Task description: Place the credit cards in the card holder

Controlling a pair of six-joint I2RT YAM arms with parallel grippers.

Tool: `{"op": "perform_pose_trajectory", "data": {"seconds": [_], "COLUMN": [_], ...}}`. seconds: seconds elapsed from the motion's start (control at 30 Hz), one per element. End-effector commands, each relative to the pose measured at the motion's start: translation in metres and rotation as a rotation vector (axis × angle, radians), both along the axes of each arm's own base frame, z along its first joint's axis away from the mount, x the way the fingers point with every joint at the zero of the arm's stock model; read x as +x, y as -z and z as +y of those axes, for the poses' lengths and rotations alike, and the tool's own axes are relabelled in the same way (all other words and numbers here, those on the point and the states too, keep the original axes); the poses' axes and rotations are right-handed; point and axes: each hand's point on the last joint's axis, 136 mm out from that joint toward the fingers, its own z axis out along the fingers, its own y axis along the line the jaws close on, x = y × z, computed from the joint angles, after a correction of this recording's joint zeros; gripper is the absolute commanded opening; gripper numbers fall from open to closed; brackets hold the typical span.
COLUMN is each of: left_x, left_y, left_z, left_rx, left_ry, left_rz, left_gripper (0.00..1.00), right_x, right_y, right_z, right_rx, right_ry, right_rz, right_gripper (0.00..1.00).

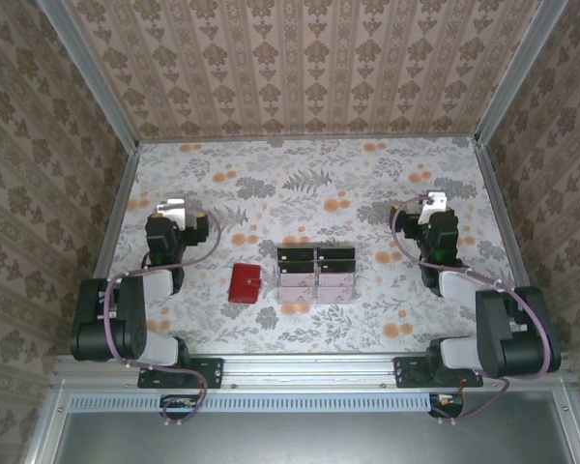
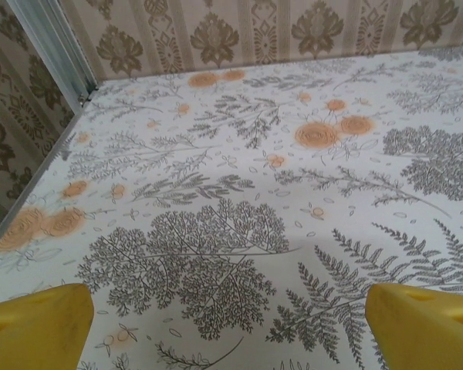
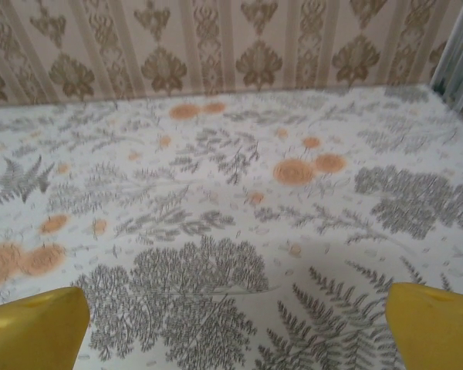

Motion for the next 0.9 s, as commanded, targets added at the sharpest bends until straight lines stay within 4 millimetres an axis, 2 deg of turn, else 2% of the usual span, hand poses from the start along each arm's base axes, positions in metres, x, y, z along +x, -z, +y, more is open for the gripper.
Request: {"op": "perform_pose_trajectory", "data": {"seconds": [0.0,0.17,0.23,0.33,0.47,0.63,0.77,0.87], "left_x": [-0.002,-0.010,-0.011,-0.017,-0.031,-0.066,-0.099,-0.117], "left_y": [-0.013,-0.030,-0.033,-0.037,-0.047,-0.049,-0.046,-0.044], "left_z": [0.008,0.011,0.010,0.001,-0.034,-0.091,-0.132,-0.151], "left_rx": [-0.019,-0.089,-0.110,-0.113,-0.149,-0.180,-0.213,-0.227], "left_ry": [-0.046,-0.108,-0.136,-0.160,-0.093,0.060,0.167,0.209], "left_rz": [0.005,0.039,0.090,0.186,0.258,0.328,0.361,0.372], "left_gripper": [1.00,1.00,1.00,1.00,1.00,1.00,1.00,1.00], "right_x": [-0.006,-0.015,-0.017,-0.020,-0.031,-0.064,-0.098,-0.123], "right_y": [-0.008,-0.026,-0.030,-0.034,-0.040,-0.041,-0.026,-0.010], "right_z": [-0.013,-0.027,-0.022,0.002,0.042,0.078,0.099,0.110], "right_rx": [0.045,0.181,0.223,0.284,0.408,0.417,0.354,0.330], "right_ry": [0.087,0.228,0.212,0.092,-0.099,-0.229,-0.293,-0.313], "right_rz": [0.056,0.121,0.145,0.203,0.265,0.333,0.435,0.517], "right_gripper": [1.00,1.00,1.00,1.00,0.99,0.97,0.95,0.93]}}
